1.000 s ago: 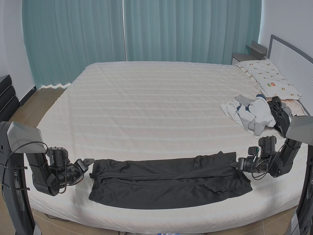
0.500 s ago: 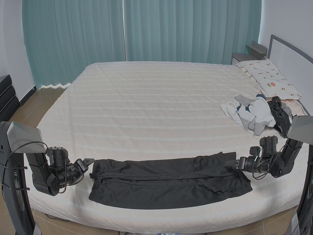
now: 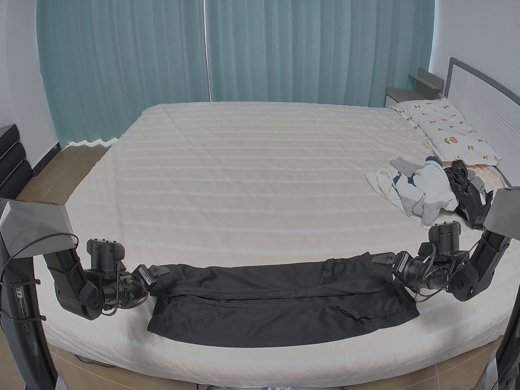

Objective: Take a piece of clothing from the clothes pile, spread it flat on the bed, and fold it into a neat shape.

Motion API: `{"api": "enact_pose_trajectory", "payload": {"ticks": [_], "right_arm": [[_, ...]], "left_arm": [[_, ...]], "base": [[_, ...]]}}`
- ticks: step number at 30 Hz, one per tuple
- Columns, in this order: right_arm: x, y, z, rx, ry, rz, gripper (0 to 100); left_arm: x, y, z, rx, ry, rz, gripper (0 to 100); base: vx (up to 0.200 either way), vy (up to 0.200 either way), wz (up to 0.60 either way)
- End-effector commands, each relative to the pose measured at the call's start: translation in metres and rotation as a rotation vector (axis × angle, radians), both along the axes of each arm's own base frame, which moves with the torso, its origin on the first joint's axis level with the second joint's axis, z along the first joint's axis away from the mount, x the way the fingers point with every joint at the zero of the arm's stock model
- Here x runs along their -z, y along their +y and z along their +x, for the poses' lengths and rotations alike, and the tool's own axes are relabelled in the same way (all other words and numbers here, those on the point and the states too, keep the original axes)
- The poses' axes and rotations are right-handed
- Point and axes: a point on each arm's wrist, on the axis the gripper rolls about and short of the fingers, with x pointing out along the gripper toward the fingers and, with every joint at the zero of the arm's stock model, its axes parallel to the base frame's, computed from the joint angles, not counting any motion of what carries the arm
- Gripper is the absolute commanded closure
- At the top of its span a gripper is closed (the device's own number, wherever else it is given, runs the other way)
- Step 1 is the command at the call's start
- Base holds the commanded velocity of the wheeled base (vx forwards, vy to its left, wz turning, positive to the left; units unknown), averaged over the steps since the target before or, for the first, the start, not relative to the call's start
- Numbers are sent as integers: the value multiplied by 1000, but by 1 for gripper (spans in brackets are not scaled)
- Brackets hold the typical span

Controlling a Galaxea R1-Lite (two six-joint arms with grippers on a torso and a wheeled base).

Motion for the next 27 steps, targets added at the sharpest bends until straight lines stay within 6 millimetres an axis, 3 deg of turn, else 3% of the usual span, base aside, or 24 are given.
{"api": "enact_pose_trajectory", "payload": {"ticks": [1,27], "right_arm": [[-9,18,-11,43,9,25,0],[-3,35,-23,126,75,72,0]], "left_arm": [[-6,-12,-3,-6,8,-19,0],[5,-26,-6,-37,37,66,0]], "base": [[0,0,0],[0,0,0]]}}
